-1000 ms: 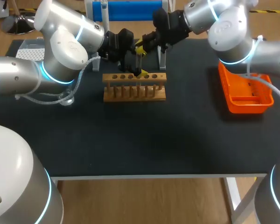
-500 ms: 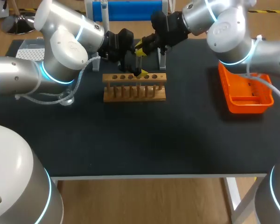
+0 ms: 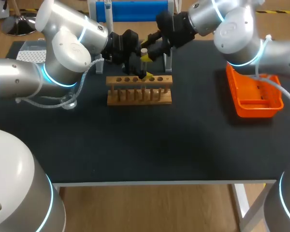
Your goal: Invert the test tube, pick up the pipette, mount the tip to pipette, aspirate from beaker and dispense into the tube, eject the tip, return the pipette, and cap with the stopper.
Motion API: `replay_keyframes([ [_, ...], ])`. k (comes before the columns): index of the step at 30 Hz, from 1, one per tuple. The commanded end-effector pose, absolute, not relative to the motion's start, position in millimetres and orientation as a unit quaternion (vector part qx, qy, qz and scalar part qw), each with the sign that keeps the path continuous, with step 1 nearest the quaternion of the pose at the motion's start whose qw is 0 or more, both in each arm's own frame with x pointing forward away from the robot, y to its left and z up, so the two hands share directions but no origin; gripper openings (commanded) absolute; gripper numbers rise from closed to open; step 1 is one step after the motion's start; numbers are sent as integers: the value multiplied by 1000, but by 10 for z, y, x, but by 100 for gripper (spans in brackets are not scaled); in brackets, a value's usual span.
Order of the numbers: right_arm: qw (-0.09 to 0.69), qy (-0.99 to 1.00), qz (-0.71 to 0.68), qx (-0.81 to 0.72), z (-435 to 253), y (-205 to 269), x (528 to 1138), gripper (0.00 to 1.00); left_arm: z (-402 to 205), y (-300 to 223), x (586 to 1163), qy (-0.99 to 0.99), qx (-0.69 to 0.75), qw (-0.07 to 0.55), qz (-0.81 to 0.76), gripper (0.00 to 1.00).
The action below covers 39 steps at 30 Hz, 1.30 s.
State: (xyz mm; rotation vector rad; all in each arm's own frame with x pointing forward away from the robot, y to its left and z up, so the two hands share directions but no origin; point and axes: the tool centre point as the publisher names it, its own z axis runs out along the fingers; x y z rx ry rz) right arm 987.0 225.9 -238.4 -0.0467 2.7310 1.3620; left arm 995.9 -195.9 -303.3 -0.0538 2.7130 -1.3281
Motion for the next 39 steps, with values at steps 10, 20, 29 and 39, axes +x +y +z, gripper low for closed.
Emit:
replay_keyframes([
  [10,45,870,491,-3,-2308,2117,9884,100,-3028,-1955,9955,897,-18,60,-438,100],
  [20,29,846,532,17,-2235,2075,9926,100,-3028,-1955,9955,897,-18,60,-438,100],
  [29,29,797,604,2,-2124,2027,9929,100,-3028,-1955,9955,897,-18,60,-438,100],
  [39,29,747,664,-30,-2043,2045,9877,0,-3028,-1955,9955,897,-18,60,-438,100],
])
